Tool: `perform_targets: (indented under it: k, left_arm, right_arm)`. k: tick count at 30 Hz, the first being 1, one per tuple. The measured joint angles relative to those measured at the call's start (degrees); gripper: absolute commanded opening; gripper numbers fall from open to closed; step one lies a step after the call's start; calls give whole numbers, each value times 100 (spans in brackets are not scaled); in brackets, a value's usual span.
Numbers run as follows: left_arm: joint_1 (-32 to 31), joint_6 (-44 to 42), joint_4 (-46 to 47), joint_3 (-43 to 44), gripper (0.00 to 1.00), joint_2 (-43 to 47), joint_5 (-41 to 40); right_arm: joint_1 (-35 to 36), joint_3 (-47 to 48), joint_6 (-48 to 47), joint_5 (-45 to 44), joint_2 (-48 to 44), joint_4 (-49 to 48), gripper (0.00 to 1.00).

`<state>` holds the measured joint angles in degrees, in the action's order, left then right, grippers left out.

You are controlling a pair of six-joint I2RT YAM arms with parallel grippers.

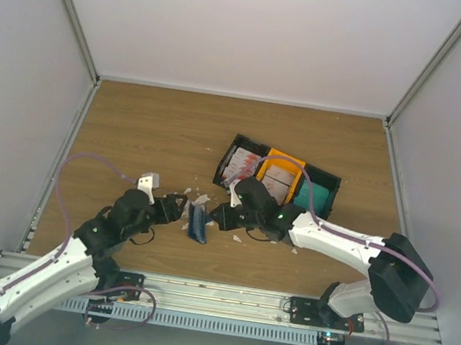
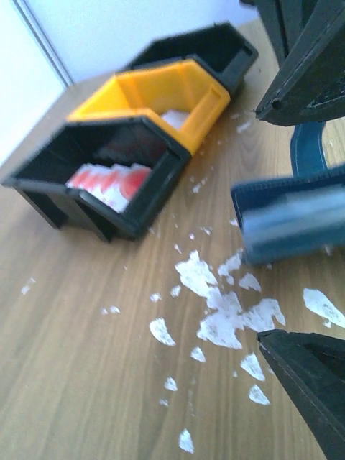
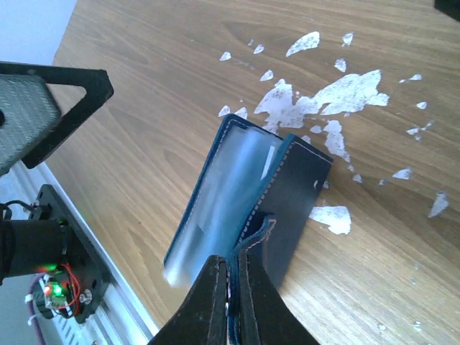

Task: Put the credit cards into the card holder
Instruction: Open the card holder at the center of the board.

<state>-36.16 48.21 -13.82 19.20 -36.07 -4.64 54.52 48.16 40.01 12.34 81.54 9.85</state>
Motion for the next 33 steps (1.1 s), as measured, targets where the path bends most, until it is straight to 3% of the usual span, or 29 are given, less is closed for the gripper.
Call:
perform_targets:
  k: [3,8,16,22,28,33]
  left_arm:
    - [0,-20,116,-127,71,358,61]
    - [0,-116,273,-219,63,175,315]
    - [4,-190,457,-302,48,-586,782]
    - [7,-103,713,-439,42,-1261,1056]
    - [22,-48,1067,-466,25,-1862,1342]
    - [26,-39,1314,-466,26,-2238,1480]
  right_arm:
    - [-2,2,37,109,76,-120,1]
    - [-2,2,61,0,120,-109,1]
    - [-103,-245,81,-935,74,343,0]
    - [-151,-308,79,-1364,63,697,0]
    - [-151,-308,74,-1530,149,844,1]
    - [-151,-310,66,-1558,232,863,0]
